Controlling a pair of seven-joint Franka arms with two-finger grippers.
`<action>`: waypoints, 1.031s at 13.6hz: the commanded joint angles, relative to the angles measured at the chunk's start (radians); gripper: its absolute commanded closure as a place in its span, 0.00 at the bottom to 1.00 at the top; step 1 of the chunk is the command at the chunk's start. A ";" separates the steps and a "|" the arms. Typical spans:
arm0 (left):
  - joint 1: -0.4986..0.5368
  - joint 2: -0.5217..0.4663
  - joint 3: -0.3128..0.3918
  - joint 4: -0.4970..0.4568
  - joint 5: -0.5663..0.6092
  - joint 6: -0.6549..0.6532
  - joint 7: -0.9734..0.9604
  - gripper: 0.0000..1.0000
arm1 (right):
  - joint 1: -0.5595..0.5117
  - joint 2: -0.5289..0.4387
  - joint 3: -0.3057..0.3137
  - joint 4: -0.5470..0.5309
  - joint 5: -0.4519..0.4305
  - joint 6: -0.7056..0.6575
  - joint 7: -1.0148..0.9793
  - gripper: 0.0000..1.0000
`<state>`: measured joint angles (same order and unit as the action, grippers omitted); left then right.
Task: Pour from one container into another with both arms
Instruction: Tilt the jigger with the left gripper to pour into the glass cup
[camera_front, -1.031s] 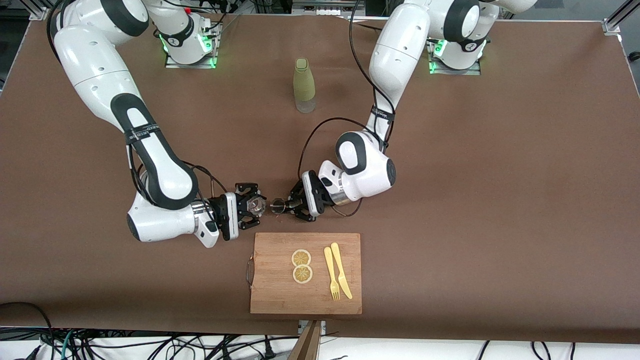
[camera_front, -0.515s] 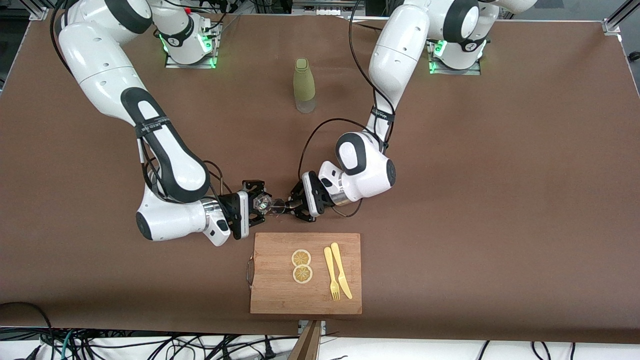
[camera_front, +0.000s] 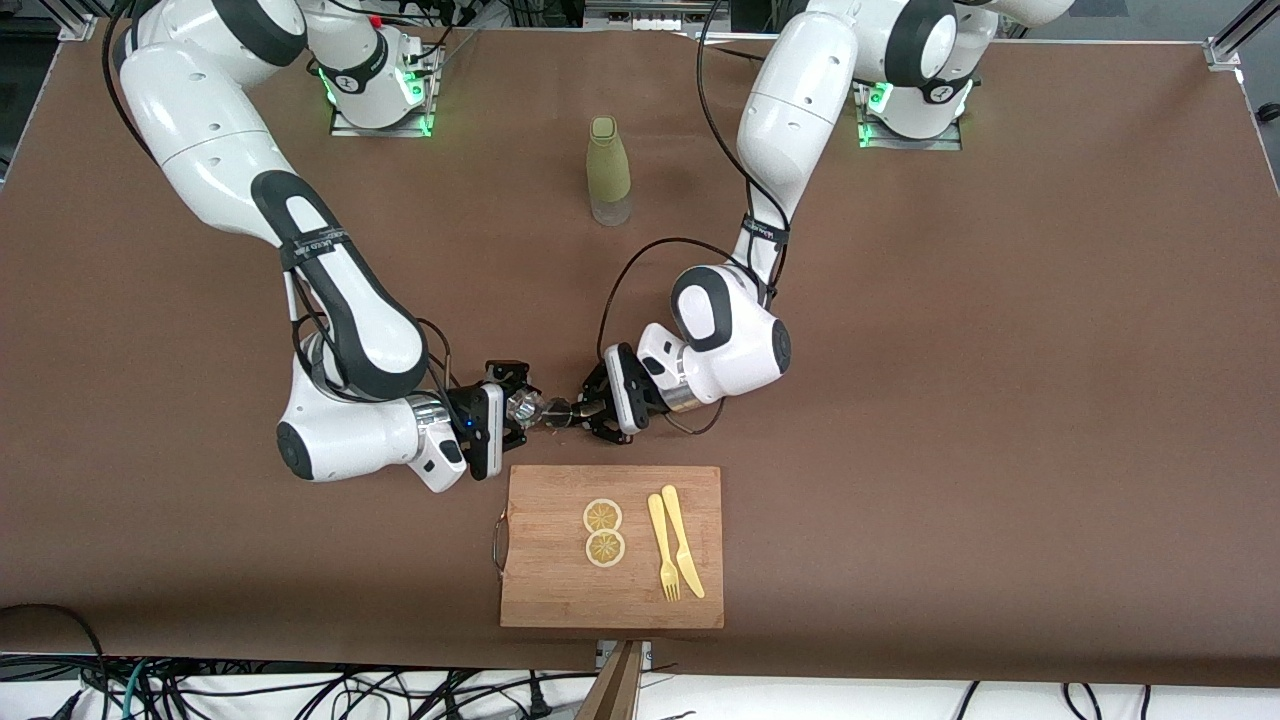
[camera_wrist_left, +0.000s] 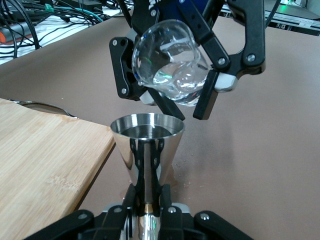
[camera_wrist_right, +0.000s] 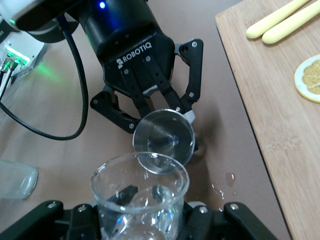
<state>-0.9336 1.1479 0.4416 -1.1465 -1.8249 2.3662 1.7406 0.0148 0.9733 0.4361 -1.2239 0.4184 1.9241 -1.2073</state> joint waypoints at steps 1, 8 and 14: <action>-0.008 0.019 0.019 0.033 -0.042 0.008 -0.006 1.00 | 0.008 0.012 0.015 0.024 -0.035 -0.011 0.035 0.75; -0.007 0.021 0.019 0.033 -0.042 0.007 -0.001 1.00 | 0.017 0.012 0.013 0.024 -0.076 -0.017 0.092 0.76; -0.007 0.021 0.019 0.033 -0.042 0.005 -0.001 1.00 | 0.017 0.012 0.023 0.024 -0.105 -0.024 0.139 0.76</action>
<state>-0.9335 1.1488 0.4417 -1.1463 -1.8253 2.3662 1.7399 0.0337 0.9733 0.4411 -1.2239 0.3388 1.9185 -1.1109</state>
